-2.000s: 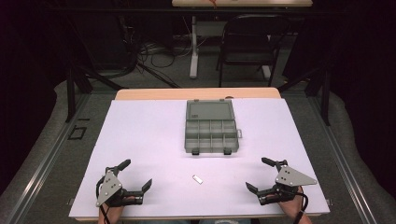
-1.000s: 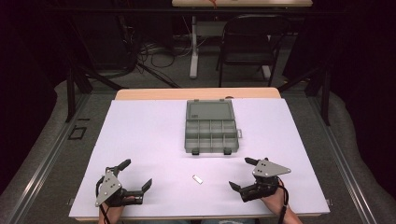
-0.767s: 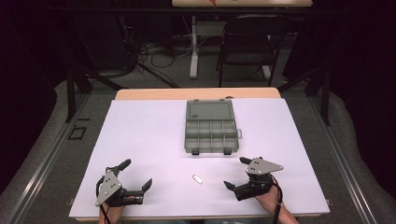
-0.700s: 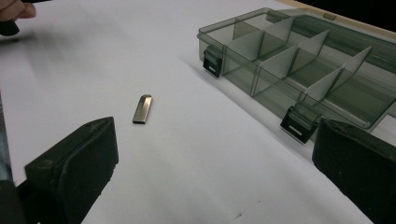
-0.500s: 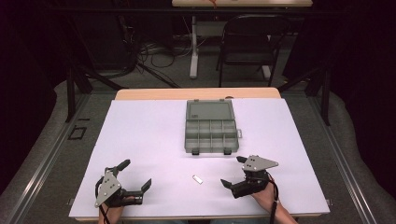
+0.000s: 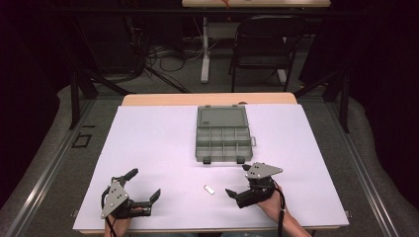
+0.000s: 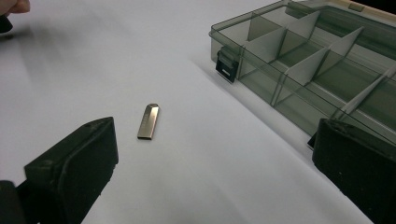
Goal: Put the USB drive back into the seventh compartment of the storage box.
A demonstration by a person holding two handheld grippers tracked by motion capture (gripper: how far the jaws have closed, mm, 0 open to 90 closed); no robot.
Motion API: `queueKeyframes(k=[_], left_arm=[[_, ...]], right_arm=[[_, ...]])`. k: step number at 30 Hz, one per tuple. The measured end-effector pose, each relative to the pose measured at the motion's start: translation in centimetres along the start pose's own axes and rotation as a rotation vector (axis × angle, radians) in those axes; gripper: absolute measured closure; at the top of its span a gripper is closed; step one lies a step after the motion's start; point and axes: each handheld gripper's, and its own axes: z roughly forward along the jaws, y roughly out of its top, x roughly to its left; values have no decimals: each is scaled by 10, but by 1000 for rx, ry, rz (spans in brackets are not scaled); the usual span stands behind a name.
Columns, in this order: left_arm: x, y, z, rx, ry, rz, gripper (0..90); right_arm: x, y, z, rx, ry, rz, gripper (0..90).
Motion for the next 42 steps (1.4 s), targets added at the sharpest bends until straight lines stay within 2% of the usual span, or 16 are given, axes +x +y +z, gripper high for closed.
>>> queueKeyframes(k=[14, 17, 29, 34, 37, 40, 42], left_arm=[[-1, 1, 0, 2, 0, 4, 0], [-1, 1, 0, 2, 0, 7, 1], [0, 1, -1, 3, 14, 1, 0], [-1, 2, -1, 5, 21, 11, 0], [-1, 2, -1, -1, 19, 6, 0], [-1, 1, 0, 6, 13, 3, 0], [-1, 1, 0, 4, 12, 3, 0]], right_arm=[[7, 4, 12, 31, 5, -6, 0], [11, 6, 20, 43, 22, -4, 0], [25, 11, 41, 87, 33, -7, 0], [32, 13, 48, 102, 21, -4, 0], [35, 13, 50, 102, 8, -1, 21], [41, 13, 55, 112, 1, -6, 117], [43, 13, 56, 114, -9, 0, 149]])
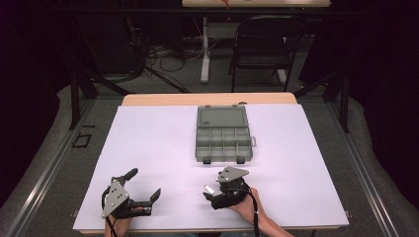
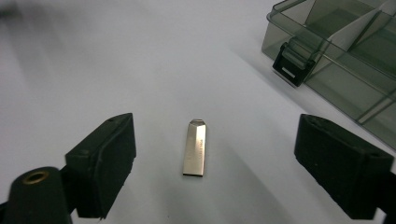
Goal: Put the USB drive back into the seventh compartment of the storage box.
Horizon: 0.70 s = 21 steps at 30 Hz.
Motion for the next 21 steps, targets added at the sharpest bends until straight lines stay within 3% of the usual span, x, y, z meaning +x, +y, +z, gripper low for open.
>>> queueKeyframes(k=[5, 14, 21], left_arm=[[0, 0, 0, -4, 3, -2, 1], [1, -1, 1, 2, -4, -1, 1], [1, -1, 3, 4, -7, -9, 1]], right_arm=[[6, 0, 4, 6, -24, 26, 312], [14, -3, 13, 50, -27, 51, 597], [15, -4, 15, 57, -18, 78, 680]])
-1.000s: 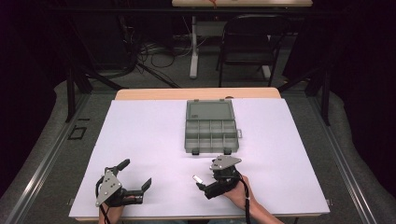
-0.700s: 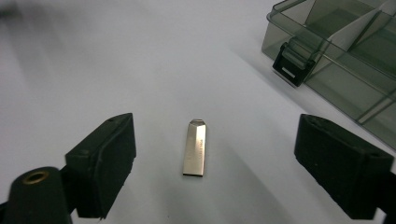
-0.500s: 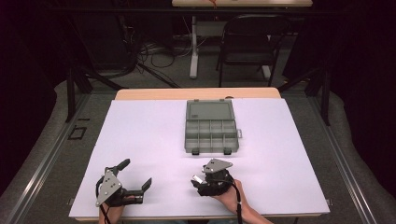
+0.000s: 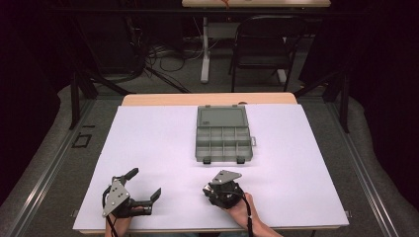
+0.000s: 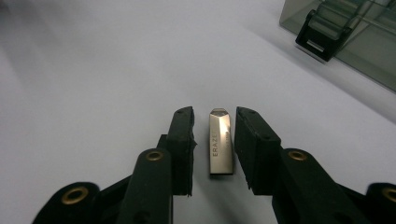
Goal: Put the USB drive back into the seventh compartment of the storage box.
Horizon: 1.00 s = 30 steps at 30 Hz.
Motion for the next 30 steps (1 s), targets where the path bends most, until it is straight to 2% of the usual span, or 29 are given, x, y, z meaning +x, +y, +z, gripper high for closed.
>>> queueKeyframes(k=[13, 20, 30], left_arm=[[1, 0, 1, 4, -5, 5, 1], [1, 0, 0, 3, -2, 4, 1], [1, 0, 0, 0, -4, 2, 1]], right_arm=[[-1, -2, 2, -6, -28, 13, 778], [2, -3, 2, -10, -47, 3, 788], [2, 0, -5, -34, -42, -16, 789]])
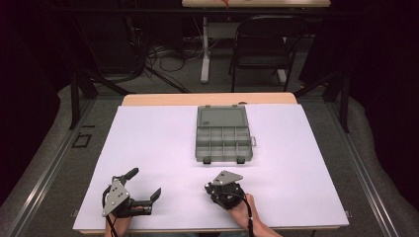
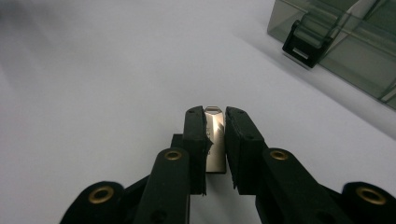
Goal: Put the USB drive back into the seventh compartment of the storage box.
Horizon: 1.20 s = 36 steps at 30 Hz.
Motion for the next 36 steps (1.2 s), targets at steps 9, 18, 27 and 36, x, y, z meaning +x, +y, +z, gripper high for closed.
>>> queueKeyframes(k=[9, 18, 27, 36], left_arm=[[0, 0, 0, -2, 1, 0, 1], [-1, 0, 1, 6, 5, 11, 0], [-1, 1, 1, 12, 10, 19, 0], [-2, 0, 4, 14, 5, 20, 1]], right_arm=[[-4, 4, -9, -21, 5, -10, 790], [-8, 6, -16, -38, 5, -21, 791], [-12, 7, -22, -45, 5, -20, 791], [-18, 8, -31, -61, 0, -30, 791]])
